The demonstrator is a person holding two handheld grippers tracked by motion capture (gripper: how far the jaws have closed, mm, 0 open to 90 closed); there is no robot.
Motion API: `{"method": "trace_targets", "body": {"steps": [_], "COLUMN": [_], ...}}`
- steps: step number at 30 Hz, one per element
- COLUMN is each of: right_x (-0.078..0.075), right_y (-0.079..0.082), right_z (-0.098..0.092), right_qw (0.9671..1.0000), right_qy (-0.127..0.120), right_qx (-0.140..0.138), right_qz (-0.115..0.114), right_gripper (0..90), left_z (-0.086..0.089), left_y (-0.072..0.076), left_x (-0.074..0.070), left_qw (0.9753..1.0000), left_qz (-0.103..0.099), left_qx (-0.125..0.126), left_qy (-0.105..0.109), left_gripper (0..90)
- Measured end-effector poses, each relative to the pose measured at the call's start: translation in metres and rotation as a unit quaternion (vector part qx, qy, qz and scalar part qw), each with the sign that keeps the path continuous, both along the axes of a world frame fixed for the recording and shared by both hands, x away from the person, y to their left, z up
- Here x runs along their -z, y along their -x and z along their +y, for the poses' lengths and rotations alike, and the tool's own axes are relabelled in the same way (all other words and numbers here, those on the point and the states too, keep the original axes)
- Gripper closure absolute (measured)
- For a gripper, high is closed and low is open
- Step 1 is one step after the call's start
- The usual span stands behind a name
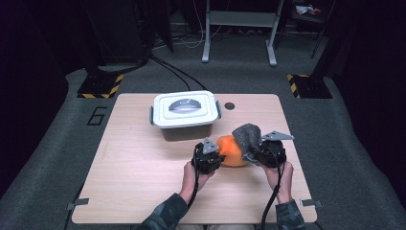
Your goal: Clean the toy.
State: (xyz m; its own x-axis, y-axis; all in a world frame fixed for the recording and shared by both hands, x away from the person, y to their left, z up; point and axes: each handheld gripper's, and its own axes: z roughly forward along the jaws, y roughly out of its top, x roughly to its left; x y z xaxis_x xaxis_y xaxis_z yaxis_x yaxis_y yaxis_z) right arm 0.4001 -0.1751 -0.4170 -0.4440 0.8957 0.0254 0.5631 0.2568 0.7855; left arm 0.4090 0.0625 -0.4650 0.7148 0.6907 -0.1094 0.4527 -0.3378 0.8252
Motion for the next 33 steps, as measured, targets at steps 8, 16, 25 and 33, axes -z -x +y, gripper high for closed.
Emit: {"method": "trace_targets", "body": {"steps": [8,16,25,33], "right_x": [-0.011,-0.005,0.003,0.015], "right_y": [0.015,0.014,0.004,-0.003], "right_z": [0.019,0.045,0.043,0.016], "right_qw": [0.9993,0.9971,0.9981,0.9990], "right_qy": [0.009,0.046,0.044,0.044], "right_qx": [-0.033,-0.058,-0.043,-0.005], "right_qz": [-0.015,-0.016,-0.008,0.010], "right_gripper": [75.6,75.6,75.8,75.7], "left_z": [0.003,0.004,0.005,0.006], "left_y": [0.001,0.001,-0.005,-0.005], "left_x": [-0.007,-0.008,-0.004,-0.001], "left_qw": [0.9992,0.9981,0.9979,0.9976], "left_qz": [0.029,0.049,0.055,0.055], "left_qx": [-0.006,-0.008,-0.020,-0.026], "left_qy": [0.027,0.035,0.027,0.034], "left_gripper": [79.4,79.2,78.8,78.8]}}
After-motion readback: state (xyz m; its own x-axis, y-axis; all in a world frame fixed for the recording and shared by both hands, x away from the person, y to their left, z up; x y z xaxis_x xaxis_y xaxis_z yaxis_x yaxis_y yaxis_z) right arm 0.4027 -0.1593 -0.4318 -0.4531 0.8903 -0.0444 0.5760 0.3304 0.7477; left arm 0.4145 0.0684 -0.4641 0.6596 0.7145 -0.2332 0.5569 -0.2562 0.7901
